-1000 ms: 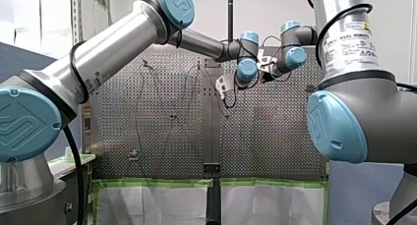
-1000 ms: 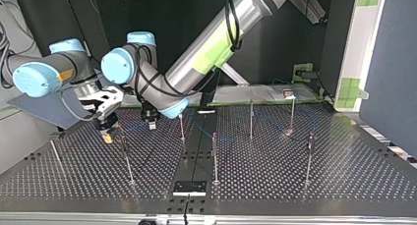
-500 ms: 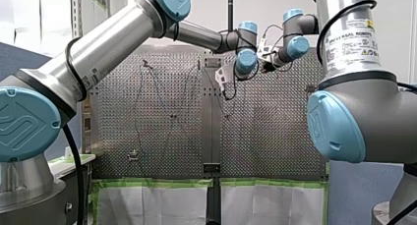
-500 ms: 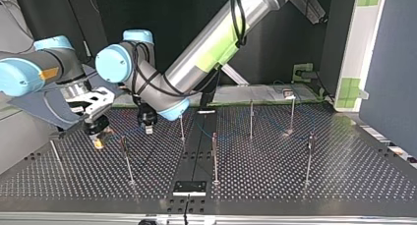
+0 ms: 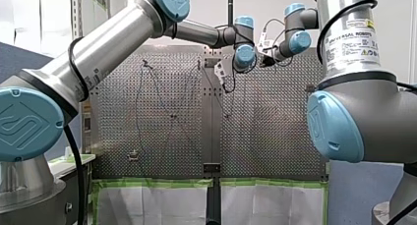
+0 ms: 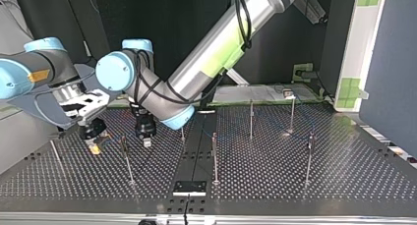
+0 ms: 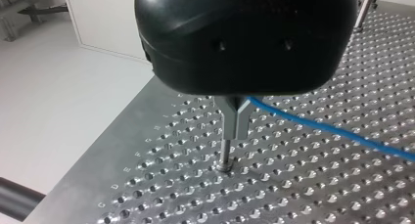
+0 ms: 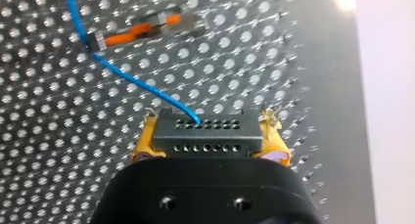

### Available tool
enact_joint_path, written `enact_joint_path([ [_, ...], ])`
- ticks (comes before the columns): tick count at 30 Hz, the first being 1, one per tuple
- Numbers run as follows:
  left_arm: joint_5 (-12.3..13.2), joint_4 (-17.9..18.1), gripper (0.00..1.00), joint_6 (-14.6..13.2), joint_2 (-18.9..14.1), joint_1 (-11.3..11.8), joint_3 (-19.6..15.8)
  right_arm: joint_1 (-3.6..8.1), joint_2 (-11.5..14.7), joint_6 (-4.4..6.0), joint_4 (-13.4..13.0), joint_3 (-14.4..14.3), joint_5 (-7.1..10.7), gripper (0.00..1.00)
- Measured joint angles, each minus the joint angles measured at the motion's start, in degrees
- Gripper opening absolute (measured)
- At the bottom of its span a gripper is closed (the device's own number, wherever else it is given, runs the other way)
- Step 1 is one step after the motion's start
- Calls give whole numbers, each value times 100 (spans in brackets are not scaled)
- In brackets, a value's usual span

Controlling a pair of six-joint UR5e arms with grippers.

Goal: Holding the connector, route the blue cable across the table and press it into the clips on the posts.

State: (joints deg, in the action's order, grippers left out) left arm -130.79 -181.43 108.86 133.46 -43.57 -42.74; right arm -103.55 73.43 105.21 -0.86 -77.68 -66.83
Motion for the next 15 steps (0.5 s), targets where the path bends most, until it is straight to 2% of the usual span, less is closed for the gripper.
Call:
enact_joint_path([
  [7, 7, -46, 0, -37, 0, -28, -33, 14, 35, 1, 74, 70, 17, 0],
  [15, 46, -25, 0, -175, -1, -195, -398, 60, 45, -55, 103, -102, -20, 0],
])
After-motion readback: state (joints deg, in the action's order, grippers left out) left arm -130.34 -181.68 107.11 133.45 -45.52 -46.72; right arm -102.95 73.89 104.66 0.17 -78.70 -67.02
